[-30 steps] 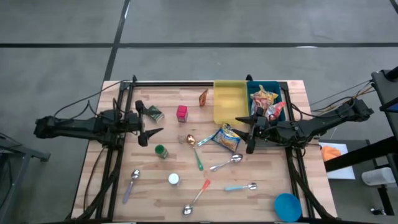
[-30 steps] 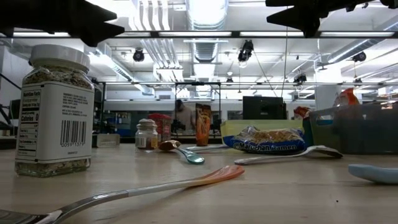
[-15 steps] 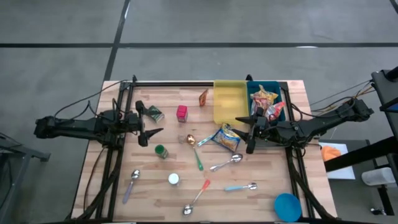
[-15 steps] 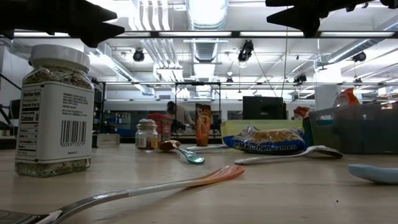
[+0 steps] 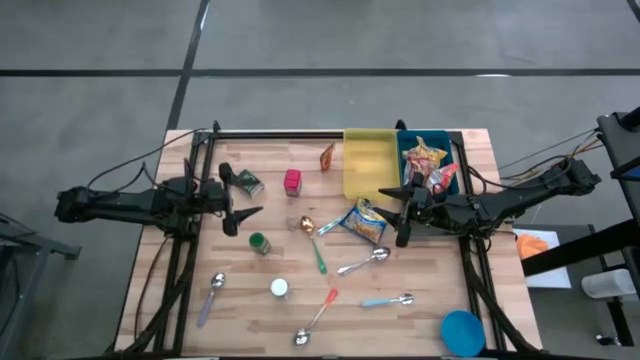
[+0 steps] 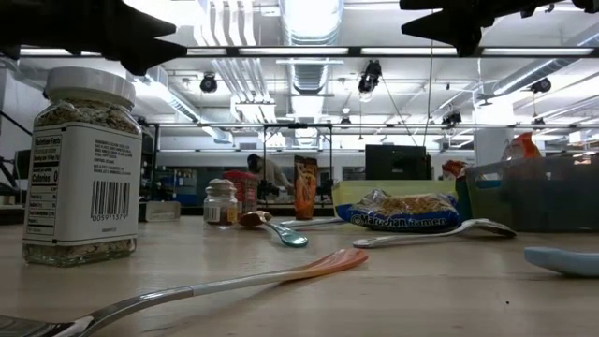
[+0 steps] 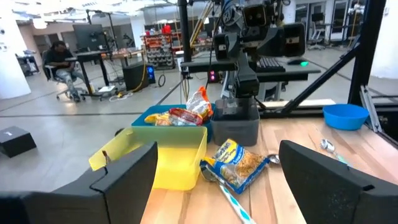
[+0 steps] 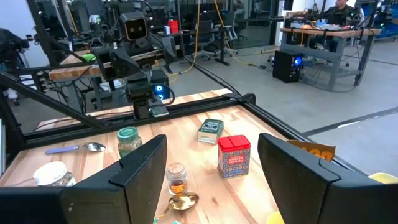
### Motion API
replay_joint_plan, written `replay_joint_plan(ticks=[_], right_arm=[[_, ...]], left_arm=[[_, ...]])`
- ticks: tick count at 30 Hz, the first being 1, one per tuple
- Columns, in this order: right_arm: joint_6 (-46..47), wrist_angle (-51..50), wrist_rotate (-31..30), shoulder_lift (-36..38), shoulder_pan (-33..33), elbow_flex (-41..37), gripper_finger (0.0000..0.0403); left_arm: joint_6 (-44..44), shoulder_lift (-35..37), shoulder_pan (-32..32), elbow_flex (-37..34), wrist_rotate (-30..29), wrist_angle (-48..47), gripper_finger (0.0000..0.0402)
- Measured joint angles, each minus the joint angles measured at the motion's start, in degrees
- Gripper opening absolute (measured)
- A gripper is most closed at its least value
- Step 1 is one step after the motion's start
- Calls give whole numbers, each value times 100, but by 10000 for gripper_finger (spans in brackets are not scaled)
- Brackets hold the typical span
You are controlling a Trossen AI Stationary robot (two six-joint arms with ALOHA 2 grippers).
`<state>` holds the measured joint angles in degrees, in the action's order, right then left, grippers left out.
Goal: Pick & Place Food Item
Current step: Put the blue noodle pack into the blue bin
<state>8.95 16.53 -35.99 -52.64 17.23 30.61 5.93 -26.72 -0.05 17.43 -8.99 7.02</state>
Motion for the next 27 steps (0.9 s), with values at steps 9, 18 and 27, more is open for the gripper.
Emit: replay_joint_plan(ticks=[9, 18, 27], right_arm=[[0, 2, -1, 0, 0, -2, 251], [0, 2, -1, 0, 0, -2, 251], [0, 1, -2, 0, 1, -2, 251]], left_arm=[[-186, -4, 0, 0, 0, -106, 340], [-186, -4, 2, 0, 2, -109, 340], [-184, -4, 2, 0, 2, -132, 340]])
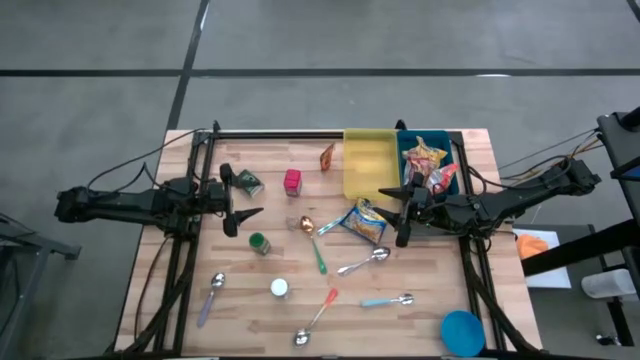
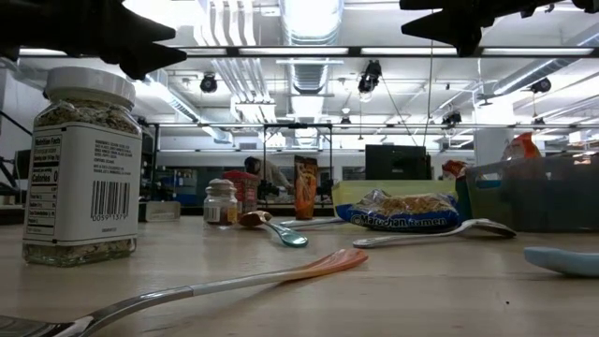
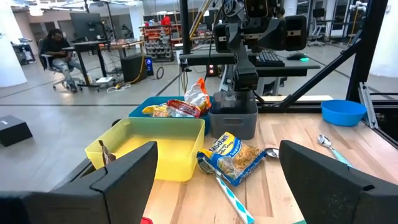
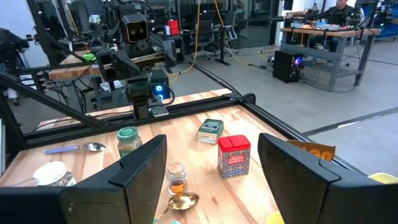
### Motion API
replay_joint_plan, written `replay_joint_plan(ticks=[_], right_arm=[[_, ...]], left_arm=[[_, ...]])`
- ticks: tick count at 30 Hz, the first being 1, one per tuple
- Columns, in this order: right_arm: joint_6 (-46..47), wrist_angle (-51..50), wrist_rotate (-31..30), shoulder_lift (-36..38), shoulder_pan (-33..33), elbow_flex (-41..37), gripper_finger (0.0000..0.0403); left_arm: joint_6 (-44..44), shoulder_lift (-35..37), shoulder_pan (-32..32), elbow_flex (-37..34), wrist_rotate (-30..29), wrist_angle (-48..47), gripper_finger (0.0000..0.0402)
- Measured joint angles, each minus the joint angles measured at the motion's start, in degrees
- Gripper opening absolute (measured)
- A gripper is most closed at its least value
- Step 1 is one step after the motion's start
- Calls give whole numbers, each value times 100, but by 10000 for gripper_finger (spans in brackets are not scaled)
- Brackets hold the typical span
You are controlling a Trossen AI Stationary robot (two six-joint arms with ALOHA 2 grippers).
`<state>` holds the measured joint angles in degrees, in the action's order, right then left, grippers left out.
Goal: Pick & Place Food Item
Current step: Put the blue noodle pack into the blue bin
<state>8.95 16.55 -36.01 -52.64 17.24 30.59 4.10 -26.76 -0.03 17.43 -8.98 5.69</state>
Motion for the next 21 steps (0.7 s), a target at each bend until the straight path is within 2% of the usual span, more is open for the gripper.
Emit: replay_joint_plan(ticks=[21], right_arm=[[50, 36, 2, -2, -1, 0, 251]], left_arm=[[10, 0, 0, 0, -2, 0, 340]])
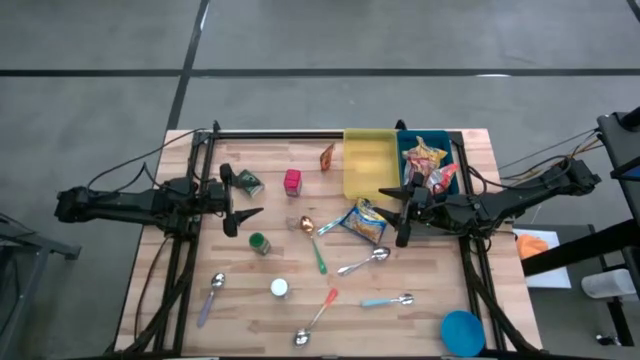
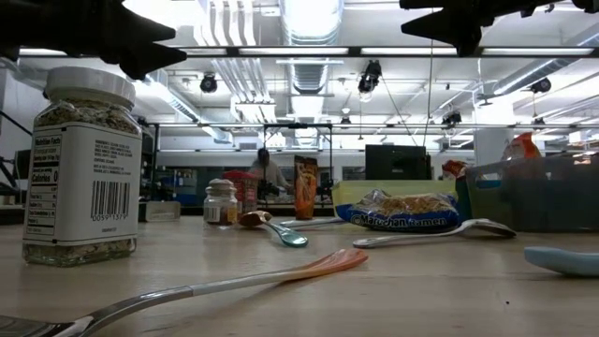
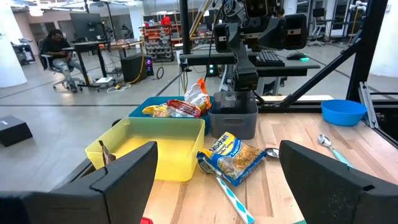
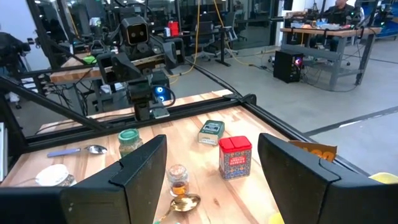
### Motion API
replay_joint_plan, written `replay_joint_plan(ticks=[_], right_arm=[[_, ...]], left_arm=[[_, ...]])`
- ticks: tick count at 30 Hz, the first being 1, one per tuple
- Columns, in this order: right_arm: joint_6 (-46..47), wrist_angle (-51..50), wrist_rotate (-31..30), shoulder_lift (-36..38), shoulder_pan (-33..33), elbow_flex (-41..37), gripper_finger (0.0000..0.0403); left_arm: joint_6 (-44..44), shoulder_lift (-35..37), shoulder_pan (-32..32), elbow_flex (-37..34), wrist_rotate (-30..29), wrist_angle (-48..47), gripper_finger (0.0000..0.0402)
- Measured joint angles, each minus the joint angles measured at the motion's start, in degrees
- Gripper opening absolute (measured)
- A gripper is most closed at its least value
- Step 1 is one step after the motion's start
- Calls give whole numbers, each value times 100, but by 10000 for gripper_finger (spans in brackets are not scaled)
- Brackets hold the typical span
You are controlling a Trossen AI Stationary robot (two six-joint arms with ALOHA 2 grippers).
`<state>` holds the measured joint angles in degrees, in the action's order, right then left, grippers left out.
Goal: Pick & Place Food Item
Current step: Put the blue noodle pack into the blue bin
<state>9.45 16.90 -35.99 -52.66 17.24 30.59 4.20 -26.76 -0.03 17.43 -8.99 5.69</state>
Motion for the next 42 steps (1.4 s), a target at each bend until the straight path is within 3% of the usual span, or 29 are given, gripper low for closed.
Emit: replay_joint_plan(ticks=[8, 15, 18, 24, 30, 38, 42], right_arm=[[-324, 149, 4, -61, -26, 9, 251], [-1550, -1033, 161, -538, -40, 524, 251], [-1611, -1457, 219, -874, -44, 837, 251], [-1154, -2188, 1234, -1582, -409, 1673, 251], [-1218, -3267, 1547, -2398, -948, 2399, 251], [-1450, -3653, 2574, -3509, -1451, 3062, 251], [-1670, -3931, 2662, -4070, -1471, 3339, 251]], left_arm=[[-1, 0, 0, 0, 2, 0, 340], [-1, 2, 0, 0, 2, -6, 340], [-1, 2, -2, 0, 2, -9, 340], [-1, 2, 0, 0, 1, -18, 340], [-4, 0, 0, 0, 0, -54, 340], [-6, 0, -2, 0, 1, -229, 340], [-8, -2, 0, 0, 0, -340, 340]])
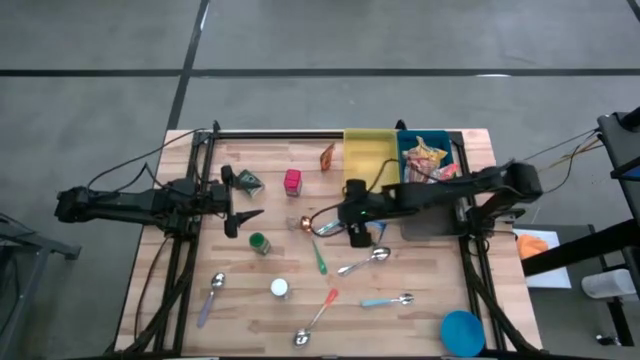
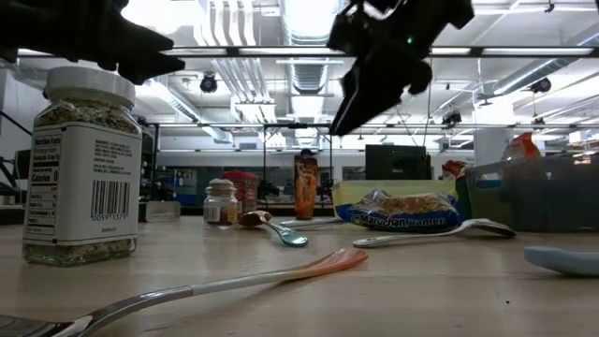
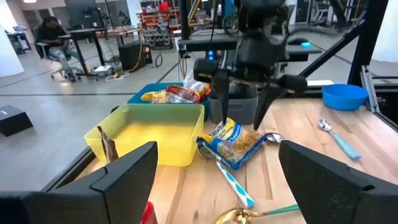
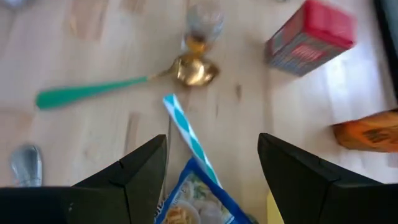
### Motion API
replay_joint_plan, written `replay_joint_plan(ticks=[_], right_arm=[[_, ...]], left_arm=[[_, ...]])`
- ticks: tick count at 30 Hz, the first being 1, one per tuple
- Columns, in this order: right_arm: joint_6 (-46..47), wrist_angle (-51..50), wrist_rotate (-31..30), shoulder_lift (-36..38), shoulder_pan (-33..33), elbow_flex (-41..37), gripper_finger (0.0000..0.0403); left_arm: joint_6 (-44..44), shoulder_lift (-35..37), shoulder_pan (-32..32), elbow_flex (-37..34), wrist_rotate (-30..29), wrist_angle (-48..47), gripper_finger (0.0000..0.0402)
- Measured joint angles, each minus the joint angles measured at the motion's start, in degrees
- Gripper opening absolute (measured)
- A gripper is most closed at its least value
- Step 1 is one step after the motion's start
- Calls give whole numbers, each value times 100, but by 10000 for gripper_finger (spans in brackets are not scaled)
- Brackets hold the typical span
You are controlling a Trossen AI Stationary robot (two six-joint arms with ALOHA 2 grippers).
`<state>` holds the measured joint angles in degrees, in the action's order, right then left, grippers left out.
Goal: Pick & Place Food Item
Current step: Put the blue noodle pack into the blue bin
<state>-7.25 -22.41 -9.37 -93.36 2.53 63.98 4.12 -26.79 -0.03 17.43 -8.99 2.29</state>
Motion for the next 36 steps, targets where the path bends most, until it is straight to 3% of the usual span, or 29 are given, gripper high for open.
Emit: replay_joint_plan(ticks=[14, 36], right_arm=[[1, -786, -1, -1450, 19, 698, 251], [282, -664, -215, -1636, 11, 217, 251]], left_arm=[[2, 2, 0, 0, 0, -371, 340], [2, 2, -2, 0, 0, -704, 340]])
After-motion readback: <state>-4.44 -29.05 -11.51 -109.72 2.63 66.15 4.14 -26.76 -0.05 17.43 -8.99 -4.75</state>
